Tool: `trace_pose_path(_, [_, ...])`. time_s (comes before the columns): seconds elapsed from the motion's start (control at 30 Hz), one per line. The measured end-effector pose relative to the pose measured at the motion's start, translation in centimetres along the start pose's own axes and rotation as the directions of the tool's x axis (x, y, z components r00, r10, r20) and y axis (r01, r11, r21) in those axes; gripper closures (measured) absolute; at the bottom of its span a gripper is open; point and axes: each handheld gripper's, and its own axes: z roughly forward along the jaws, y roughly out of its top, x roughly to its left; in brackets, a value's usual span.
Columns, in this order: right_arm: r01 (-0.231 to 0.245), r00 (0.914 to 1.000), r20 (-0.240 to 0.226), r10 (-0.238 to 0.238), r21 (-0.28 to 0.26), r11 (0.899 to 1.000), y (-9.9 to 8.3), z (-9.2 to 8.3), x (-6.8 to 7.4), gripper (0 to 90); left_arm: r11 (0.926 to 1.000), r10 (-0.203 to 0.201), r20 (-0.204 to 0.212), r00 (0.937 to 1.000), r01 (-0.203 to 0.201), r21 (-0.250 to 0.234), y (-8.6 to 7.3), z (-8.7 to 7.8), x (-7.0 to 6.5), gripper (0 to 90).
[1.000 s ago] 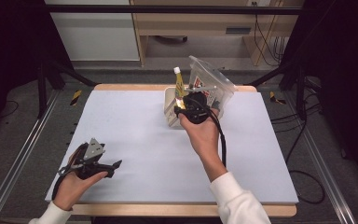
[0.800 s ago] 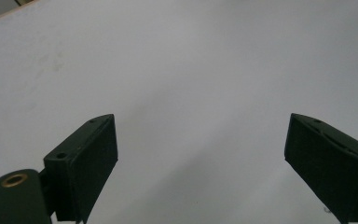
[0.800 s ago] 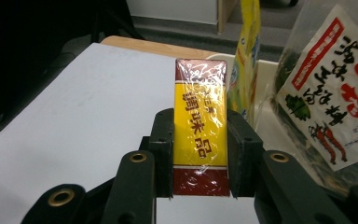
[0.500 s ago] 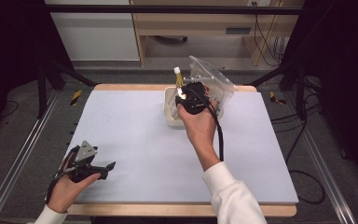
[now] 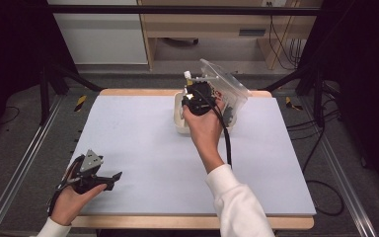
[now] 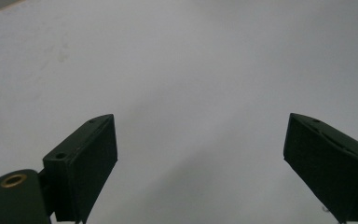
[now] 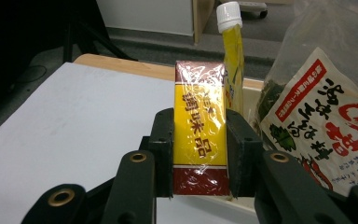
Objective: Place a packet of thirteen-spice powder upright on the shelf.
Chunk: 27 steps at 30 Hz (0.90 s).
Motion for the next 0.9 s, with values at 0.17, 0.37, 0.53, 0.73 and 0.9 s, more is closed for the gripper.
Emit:
trace_pose_path(0.17, [-0.004,0.9999,0.014,0.004,-0.006,1.0,0.2,0.5,0.3,68.1,0.9999,0.01,-0.007,0.9999,-0.01,0.006,0.0,0.1,0.0,9.5])
trace_pose_path(0.37, [-0.004,0.9995,0.033,0.004,-0.012,1.0,0.7,0.9,0.1,68.2,0.9998,0.016,-0.004,0.9999,-0.016,0.011,0.0,0.2,-0.1,9.6])
trace_pose_path(0.53, [-0.003,0.999,0.045,0.004,-0.013,1.0,1.1,1.3,-0.1,68.2,0.9998,0.017,-0.006,0.9998,-0.017,0.009,0.1,0.2,-0.2,9.5])
trace_pose_path(0.73, [0.003,0.9984,0.057,-0.002,-0.009,1.0,1.2,1.8,0.0,68.2,0.9997,0.02,-0.003,0.9998,-0.02,0.011,0.1,0.2,-0.2,9.5])
trace_pose_path(0.9, [0.004,0.9981,0.062,-0.004,0.001,1.0,1.3,2.4,0.1,68.2,0.9997,0.021,-0.001,0.9998,-0.021,0.011,0.1,0.2,-0.2,9.5])
